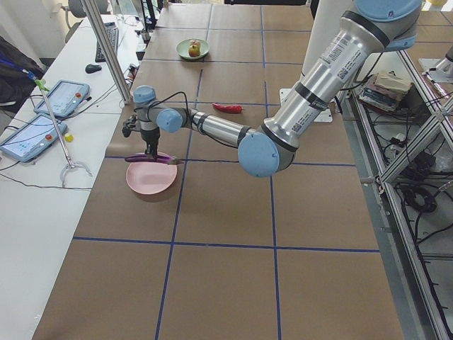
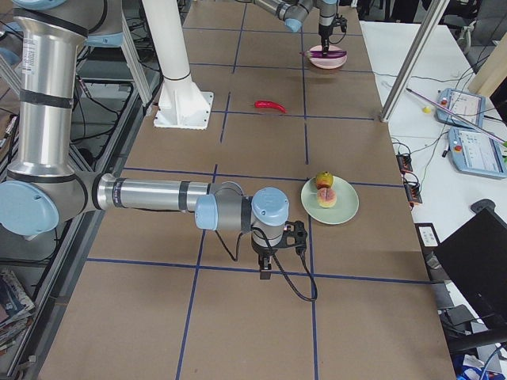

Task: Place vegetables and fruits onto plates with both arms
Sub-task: 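Carry the eggplant with the left gripper onto the pink plate and release, then move the left gripper back to the red chili pepper and grasp it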

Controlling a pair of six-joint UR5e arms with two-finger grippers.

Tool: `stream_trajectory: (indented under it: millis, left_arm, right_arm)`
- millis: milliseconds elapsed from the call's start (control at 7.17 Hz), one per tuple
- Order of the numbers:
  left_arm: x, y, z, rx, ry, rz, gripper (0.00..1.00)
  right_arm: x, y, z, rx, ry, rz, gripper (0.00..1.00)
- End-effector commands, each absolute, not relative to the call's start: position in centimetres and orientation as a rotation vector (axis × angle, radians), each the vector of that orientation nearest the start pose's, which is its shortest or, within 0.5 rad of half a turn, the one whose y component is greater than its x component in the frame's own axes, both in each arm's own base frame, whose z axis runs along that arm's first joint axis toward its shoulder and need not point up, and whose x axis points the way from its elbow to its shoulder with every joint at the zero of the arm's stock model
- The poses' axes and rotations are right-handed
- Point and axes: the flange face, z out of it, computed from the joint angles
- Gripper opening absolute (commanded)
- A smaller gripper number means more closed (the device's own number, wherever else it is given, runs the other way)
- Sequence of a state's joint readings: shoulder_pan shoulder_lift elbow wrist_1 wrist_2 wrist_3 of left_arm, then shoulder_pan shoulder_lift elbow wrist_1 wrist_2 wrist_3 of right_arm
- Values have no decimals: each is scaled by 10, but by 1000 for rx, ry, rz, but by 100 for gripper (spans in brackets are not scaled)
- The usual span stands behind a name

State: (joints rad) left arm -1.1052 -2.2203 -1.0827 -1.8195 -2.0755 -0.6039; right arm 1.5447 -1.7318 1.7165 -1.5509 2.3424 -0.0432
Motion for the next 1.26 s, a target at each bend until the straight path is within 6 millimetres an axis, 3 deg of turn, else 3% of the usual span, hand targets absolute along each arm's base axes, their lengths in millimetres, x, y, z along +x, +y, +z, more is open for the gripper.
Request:
stream_trajectory:
  millis: [0, 140, 279, 419, 558, 698, 837, 1116]
  left_arm:
    - [264, -730, 495, 106, 635, -9, 100]
    - [265, -728, 488, 91, 657, -3, 100]
    - [253, -729, 470, 79, 739, -1, 100]
    - [237, -724, 438, 67, 815, -5, 100]
    - [236, -706, 388, 63, 820, -18, 100]
    - [272, -671, 331, 50, 860, -49, 100]
    - [346, -614, 305, -4, 884, -60, 100]
    - [489, -503, 264, 81, 803, -66, 100]
  right_arm:
    - [53, -426, 659, 11, -772, -67, 100]
    - [53, -426, 659, 11, -772, -67, 100]
    - [53, -426, 659, 11, -772, -67, 100]
    - [53, -426, 659, 11, -772, -67, 100]
    - [53, -426, 659, 11, -772, -67, 100]
    - [53, -426, 659, 11, -772, -67, 100]
    - [53, -426, 659, 11, -772, -67, 100]
    - [53, -426, 658, 14, -772, -69, 100]
